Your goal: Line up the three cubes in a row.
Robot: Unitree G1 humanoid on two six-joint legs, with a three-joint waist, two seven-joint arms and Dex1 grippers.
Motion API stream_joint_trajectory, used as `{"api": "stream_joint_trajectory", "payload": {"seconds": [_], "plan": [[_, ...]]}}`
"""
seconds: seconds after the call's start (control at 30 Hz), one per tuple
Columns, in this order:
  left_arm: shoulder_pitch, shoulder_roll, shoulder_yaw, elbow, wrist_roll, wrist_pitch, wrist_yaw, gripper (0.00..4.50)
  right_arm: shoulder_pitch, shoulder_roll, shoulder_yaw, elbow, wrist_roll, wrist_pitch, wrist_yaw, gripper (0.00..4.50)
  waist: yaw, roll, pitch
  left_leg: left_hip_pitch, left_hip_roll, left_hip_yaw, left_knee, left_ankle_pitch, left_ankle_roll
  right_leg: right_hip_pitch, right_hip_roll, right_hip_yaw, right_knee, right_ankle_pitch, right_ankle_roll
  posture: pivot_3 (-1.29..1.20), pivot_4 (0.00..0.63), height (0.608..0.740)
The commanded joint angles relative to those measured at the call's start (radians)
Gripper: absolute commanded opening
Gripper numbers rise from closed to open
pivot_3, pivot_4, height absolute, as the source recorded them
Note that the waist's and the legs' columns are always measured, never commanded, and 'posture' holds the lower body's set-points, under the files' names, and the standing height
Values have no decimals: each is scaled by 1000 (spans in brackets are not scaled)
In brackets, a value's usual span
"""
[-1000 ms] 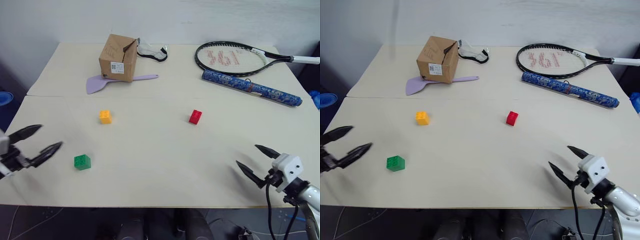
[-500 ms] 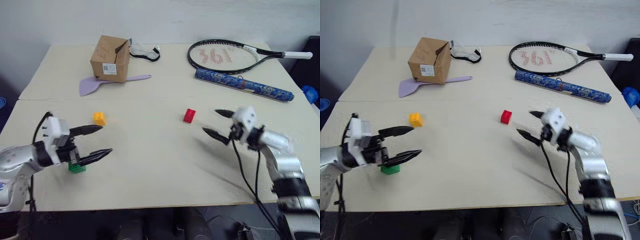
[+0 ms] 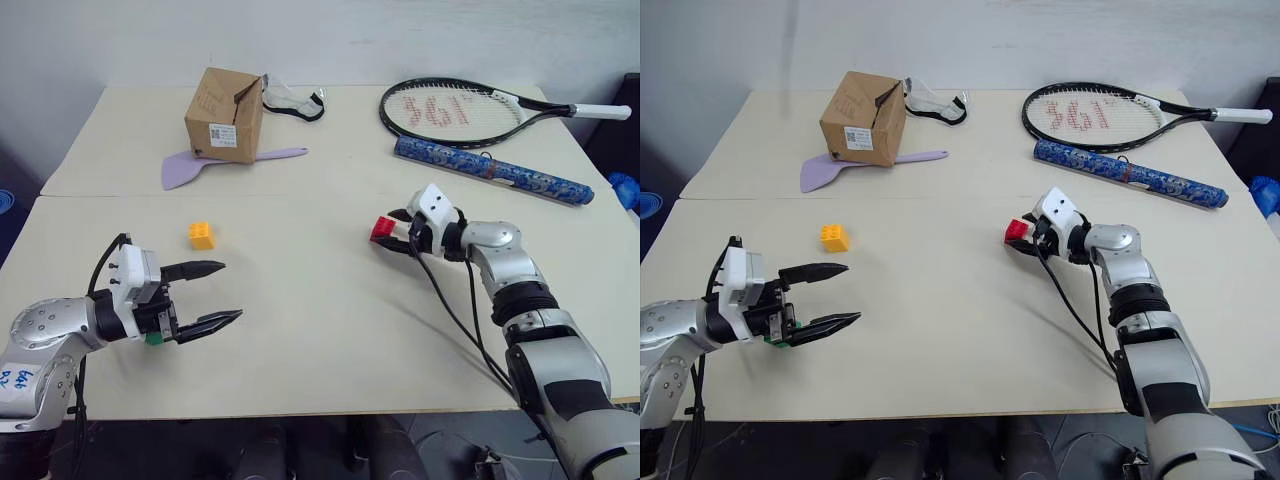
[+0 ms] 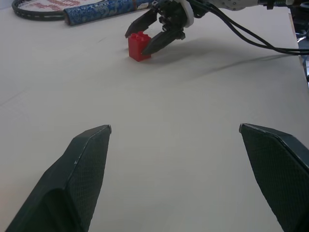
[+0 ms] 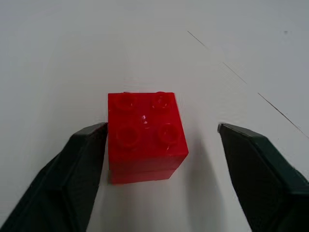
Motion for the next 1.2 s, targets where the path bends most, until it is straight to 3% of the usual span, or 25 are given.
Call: {"api": "stream_joint_trajectory", "payload": {"seconds": [0.03, 0.1, 0.13, 0.3, 0.43, 0.87, 0.97, 1.13, 1.17, 1.2], "plan": [[4, 3, 29, -30, 1, -17, 2, 4500, -17, 7, -27, -6, 23, -47, 52, 2274, 0, 0, 0, 0, 0, 0, 0, 0, 0, 0, 0, 0, 0, 0, 0, 0, 150, 740], [5, 6, 28, -32, 0, -14, 1, 4500, -1, 5, -43, -41, 55, -52, 106, 1558, 0, 0, 0, 0, 0, 0, 0, 0, 0, 0, 0, 0, 0, 0, 0, 0, 150, 740], [5, 8, 27, -32, -1, -12, -2, 4500, 14, 0, -47, -77, 79, -53, 160, 1480, 0, 0, 0, 0, 0, 0, 0, 0, 0, 0, 0, 0, 0, 0, 0, 0, 150, 740], [4, 19, 20, -18, 1, -11, -28, 4500, 155, -80, 9, -435, 165, 59, 420, 1482, 5, 1, 0, 0, 0, -1, 0, 0, 0, 0, 0, 0, 0, 0, 0, 0, 150, 740], [-11, 14, 2, 2, 11, -18, -42, 4500, 265, -146, 63, -604, 166, 155, 497, 1482, 6, 1, 0, -1, 0, -2, 1, 0, 0, 1, 0, -1, 0, 0, 0, 0, 150, 740], [-41, 36, 1, 51, 32, -28, -85, 4500, 288, -71, 100, -497, 130, 12, 491, 1482, 3, 1, 1, 1, 0, -1, 2, -1, -1, 1, 0, -1, 1, 0, 0, 0, 150, 740], [-29, 50, 31, 61, 27, -19, -88, 4500, 277, -73, 84, -503, 151, -17, 511, 2509, 4, 1, 1, 0, 0, -1, 2, -1, -1, 1, 0, -1, 1, 0, 0, 0, 150, 740], [67, 60, 183, 87, -6, 13, -74, 4500, 317, -137, 10, -638, 222, 50, 495, 4187, 3, 2, 1, 0, 1, -2, 2, -1, -1, 0, 0, -1, 1, 0, 0, 0, 150, 740], [95, 61, 229, 100, -16, 29, -70, 4500, 339, -152, -18, -676, 248, 77, 477, 4464, 4, 2, 1, 0, 1, -2, 2, -1, -1, 0, 0, -1, 0, 0, 0, 0, 150, 740], [120, 59, 274, 119, -16, 30, -62, 4500, 368, -165, -46, -711, 273, 85, 468, 4464, 4, 2, 1, 0, 1, -2, 2, -1, -1, 1, 0, -1, 0, 0, 0, 0, 150, 740]]}}
